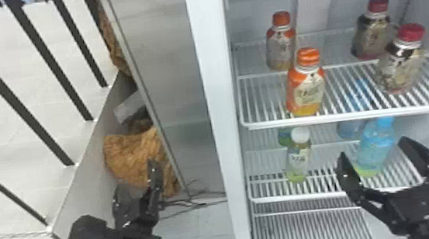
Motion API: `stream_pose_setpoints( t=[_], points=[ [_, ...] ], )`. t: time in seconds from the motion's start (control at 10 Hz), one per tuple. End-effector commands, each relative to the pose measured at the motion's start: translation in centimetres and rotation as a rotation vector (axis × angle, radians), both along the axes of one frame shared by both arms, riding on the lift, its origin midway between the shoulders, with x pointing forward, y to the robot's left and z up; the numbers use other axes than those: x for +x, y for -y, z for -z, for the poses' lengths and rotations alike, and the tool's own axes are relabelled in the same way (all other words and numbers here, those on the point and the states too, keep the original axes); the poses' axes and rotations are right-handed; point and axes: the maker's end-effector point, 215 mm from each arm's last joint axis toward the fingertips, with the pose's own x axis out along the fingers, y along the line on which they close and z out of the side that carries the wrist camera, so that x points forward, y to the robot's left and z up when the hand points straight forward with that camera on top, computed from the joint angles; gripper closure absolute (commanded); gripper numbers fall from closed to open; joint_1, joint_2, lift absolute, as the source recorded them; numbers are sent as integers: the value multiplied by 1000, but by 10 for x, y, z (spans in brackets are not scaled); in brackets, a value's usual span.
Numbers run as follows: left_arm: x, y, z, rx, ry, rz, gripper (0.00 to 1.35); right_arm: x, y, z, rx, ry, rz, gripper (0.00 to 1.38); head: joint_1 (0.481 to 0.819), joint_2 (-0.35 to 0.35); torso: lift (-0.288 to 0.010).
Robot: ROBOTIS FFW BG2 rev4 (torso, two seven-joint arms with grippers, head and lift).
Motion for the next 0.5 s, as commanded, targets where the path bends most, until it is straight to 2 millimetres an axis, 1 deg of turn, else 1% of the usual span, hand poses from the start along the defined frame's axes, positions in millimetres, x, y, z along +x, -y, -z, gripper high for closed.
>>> stream_pose_setpoints(
  t=[0.0, 0.4],
  points=[
    [0, 0, 0, 0, 0, 0, -2, 0, 0, 0, 0, 0, 0, -2, 695, 93, -40],
    [0, 0, 0, 0, 0, 0, -2, 0, 0, 0, 0, 0, 0, -2, 695, 93, -40]
  ],
)
